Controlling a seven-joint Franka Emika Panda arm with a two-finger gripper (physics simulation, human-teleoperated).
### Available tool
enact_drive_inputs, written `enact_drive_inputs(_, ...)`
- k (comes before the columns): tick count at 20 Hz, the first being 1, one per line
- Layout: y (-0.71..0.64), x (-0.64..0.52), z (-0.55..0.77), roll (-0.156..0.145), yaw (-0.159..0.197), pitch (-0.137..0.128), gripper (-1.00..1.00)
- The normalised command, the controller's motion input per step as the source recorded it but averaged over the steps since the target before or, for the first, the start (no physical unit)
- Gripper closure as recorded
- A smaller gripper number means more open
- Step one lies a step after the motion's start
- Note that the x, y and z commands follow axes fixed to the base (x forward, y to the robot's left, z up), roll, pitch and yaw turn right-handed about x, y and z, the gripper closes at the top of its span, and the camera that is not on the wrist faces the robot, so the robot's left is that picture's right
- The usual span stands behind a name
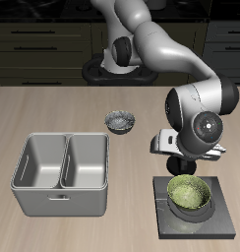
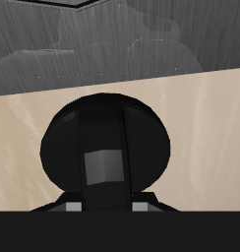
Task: Place the green bowl on the flat stove and turn on the flat stove
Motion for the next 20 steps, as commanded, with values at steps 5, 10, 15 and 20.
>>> enact_drive_inputs(5,-0.11,0.05,0.12,0.006,0.005,-0.009,1.00)
enact_drive_inputs(10,-0.19,0.06,0.18,-0.004,0.032,-0.030,1.00)
enact_drive_inputs(15,-0.22,0.03,0.12,-0.015,0.034,-0.023,1.00)
enact_drive_inputs(20,-0.07,-0.02,0.10,-0.013,0.039,-0.023,1.00)
